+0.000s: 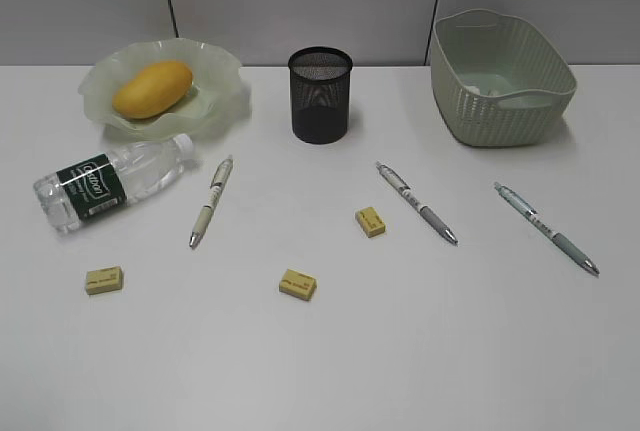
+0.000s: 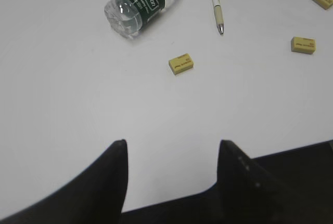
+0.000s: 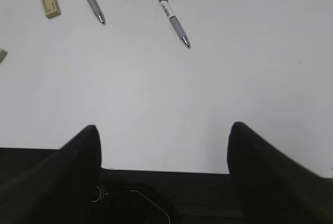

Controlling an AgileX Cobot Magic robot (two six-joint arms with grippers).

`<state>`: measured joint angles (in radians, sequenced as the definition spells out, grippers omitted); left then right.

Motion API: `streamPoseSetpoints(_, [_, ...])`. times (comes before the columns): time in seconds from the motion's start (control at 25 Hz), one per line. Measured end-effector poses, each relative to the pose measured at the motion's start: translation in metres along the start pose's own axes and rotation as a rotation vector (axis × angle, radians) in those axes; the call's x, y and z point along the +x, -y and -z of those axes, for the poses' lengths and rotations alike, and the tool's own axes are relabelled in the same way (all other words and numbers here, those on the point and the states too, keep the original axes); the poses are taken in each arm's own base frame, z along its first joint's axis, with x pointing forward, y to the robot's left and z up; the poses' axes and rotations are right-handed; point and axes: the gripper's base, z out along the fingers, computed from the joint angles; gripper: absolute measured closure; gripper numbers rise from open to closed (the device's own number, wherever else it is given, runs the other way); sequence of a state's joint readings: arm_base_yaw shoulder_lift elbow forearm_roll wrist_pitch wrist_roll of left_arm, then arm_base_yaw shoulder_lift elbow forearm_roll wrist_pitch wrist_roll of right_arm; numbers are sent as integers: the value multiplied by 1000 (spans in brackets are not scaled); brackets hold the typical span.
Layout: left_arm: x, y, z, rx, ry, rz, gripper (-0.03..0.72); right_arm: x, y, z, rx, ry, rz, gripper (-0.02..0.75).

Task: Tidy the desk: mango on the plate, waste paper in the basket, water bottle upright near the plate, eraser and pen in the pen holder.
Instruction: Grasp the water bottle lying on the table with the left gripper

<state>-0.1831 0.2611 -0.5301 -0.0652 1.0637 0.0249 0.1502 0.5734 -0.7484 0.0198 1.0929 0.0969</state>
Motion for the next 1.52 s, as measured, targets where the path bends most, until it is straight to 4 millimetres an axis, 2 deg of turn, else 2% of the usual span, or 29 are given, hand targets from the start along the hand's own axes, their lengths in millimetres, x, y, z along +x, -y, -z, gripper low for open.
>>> streamPoseSetpoints(0.16, [-3,-1,-4,-10,-20,-4,270,26,3,-2,2,15,3,146])
streamPoseSetpoints(0.32, [-22,-4,-9,-39,30,-20,270,45,6,-11,6,-6,3,146])
streamPoseSetpoints(0.44, [-39,-5,-17,-45,85,-24,270,52,6,-17,8,-21,3,146])
streamPoseSetpoints(0.6, [-63,-6,-40,-47,50,-22,266,51,6,-18,6,-7,3,146])
streamPoseSetpoints(0.96, [-126,-10,-116,-45,-188,-22,221,51,6,-18,7,-6,4,146])
streamPoseSetpoints(1.12, [-154,-12,-154,-32,-340,-85,207,51,6,-18,7,-6,4,146])
streamPoseSetpoints(1.24, [-172,-13,-182,-15,-445,-129,166,51,6,-18,7,-5,4,146])
streamPoseSetpoints(1.4, [-187,-15,-221,6,-544,-174,86,51,6,-18,7,-5,4,146])
streamPoseSetpoints(1.52, [-193,-17,-249,25,-589,-208,67,51,6,-18,7,-5,4,146])
